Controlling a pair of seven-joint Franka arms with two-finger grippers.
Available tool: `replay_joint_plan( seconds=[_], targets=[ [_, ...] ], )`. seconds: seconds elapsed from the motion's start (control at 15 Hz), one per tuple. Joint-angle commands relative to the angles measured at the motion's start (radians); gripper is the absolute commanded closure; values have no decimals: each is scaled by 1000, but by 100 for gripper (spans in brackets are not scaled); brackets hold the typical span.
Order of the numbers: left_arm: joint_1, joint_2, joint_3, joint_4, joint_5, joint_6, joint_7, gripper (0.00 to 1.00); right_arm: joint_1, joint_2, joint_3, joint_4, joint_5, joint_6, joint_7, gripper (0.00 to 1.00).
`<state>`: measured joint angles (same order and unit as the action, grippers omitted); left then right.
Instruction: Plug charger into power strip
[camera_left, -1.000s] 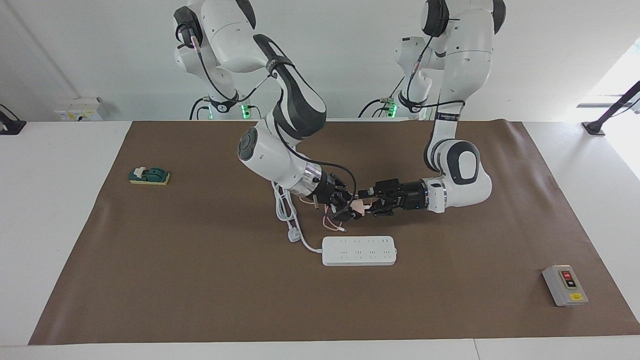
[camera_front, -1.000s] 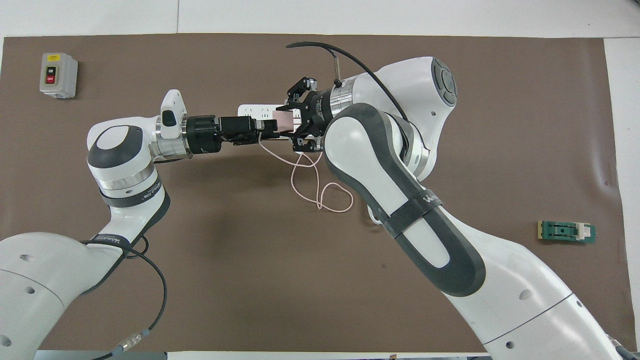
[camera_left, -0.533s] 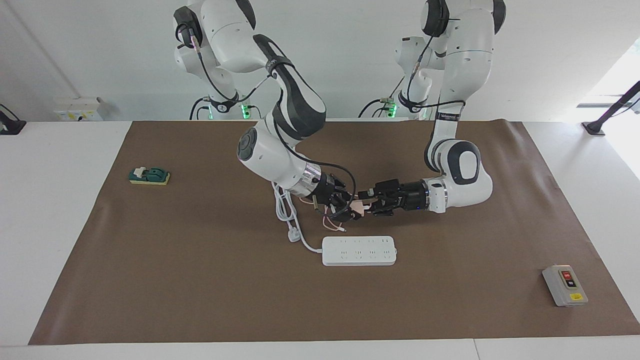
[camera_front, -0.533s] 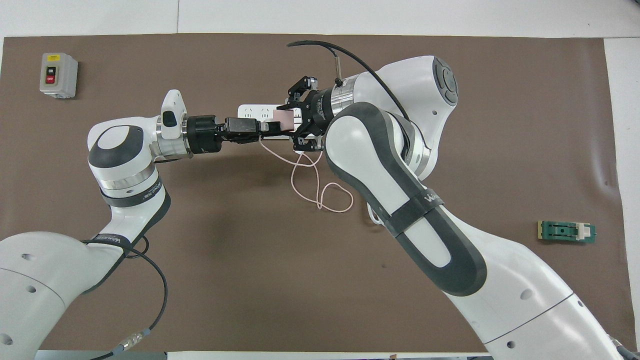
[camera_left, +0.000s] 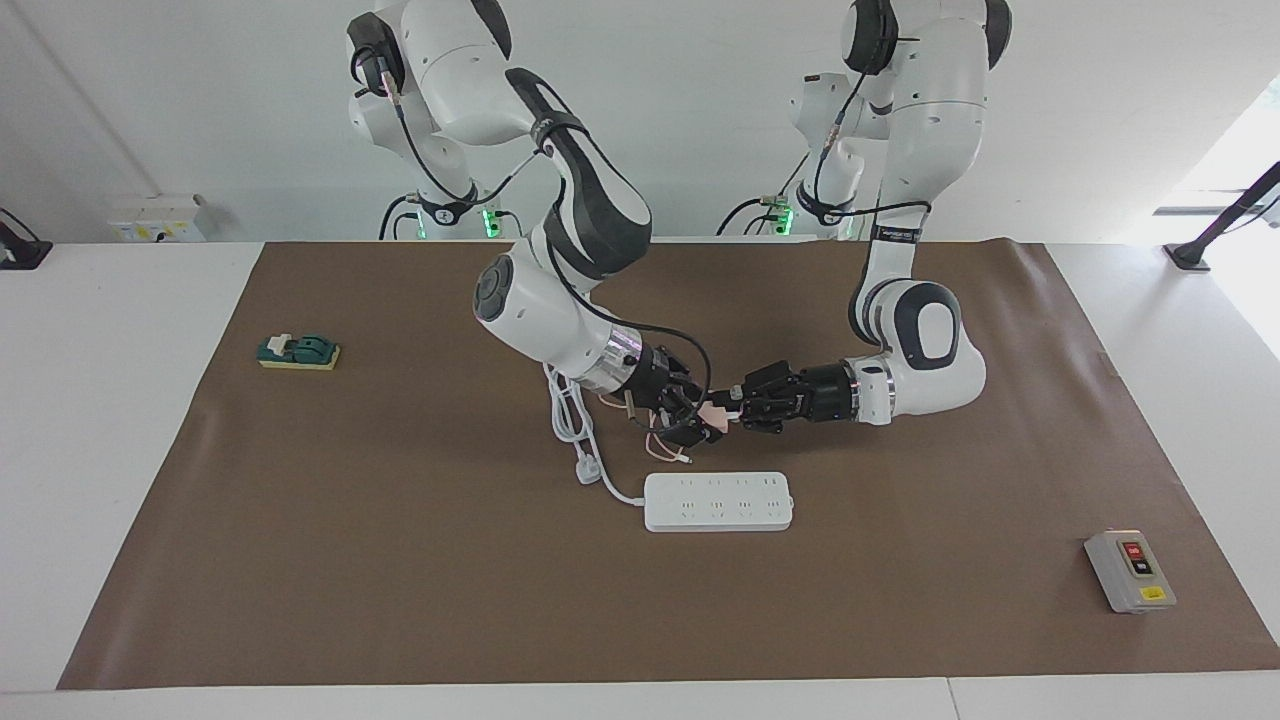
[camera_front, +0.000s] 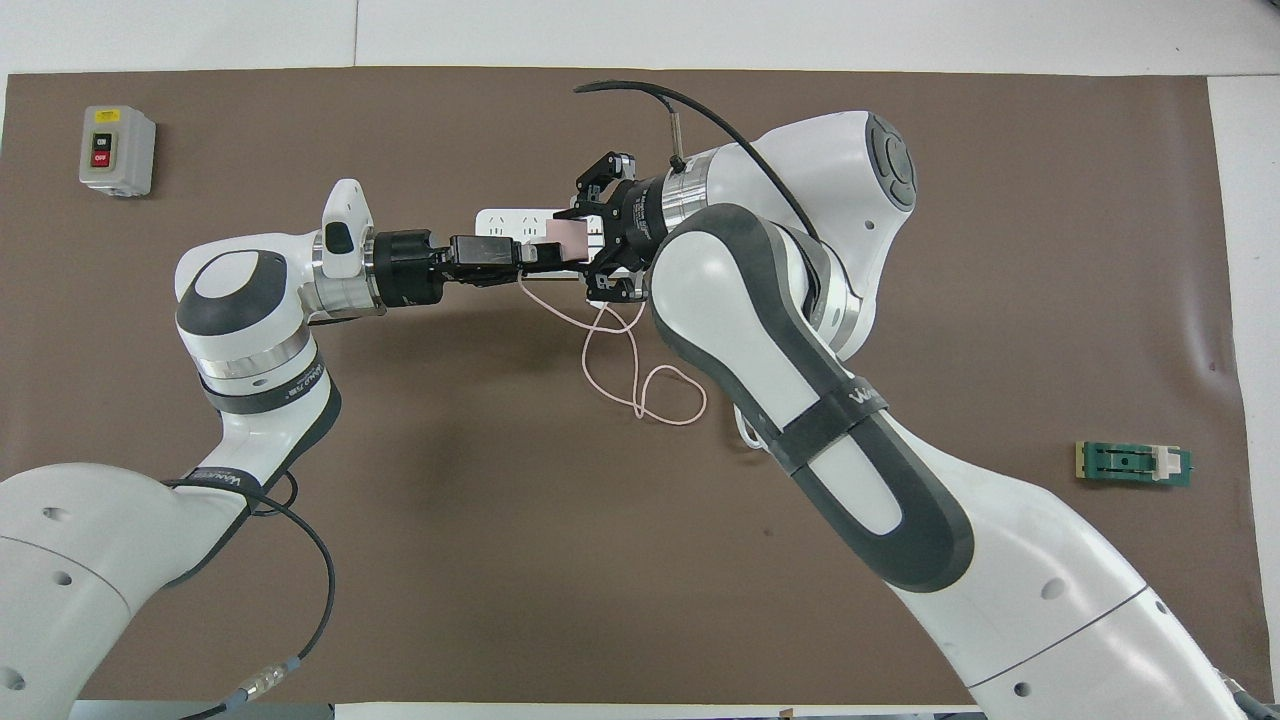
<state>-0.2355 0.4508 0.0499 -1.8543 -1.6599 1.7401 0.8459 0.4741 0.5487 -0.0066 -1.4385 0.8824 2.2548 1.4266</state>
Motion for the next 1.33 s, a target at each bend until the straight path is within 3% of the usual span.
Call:
replay_joint_plan(
  seconds=[0.0,0.2,0.4,0.67,0.8,1.07,1.27],
  targets=[
    [2,-15,17,21,54,9,5,100,-17,5,-3,18,-2,-18,50,0],
    [1,-37,85,67,164,4,-33,100,-50,-22,-9,4,-3,-29,70,0],
    [4,-66,163,165,395,-60,-224,100,-121,-90,-18,-29,-26,-86,71,0],
    [24,-67,281,236,599,-194,-309,100,-201,-154,-18,-37,-172,-181,60,0],
    [12,-96,327,292,694,-255,-466,100,-233,-173,-18,-37,-224,-230,52,0],
    [9,-103,332,487,932,-367,-651,100,-285,-213,-18,-40,-316,-345,-107,0],
    [10,-103,335,553,1023,-416,-692,100,-333,-236,-18,-40,-371,-438,-282,0]
  ],
)
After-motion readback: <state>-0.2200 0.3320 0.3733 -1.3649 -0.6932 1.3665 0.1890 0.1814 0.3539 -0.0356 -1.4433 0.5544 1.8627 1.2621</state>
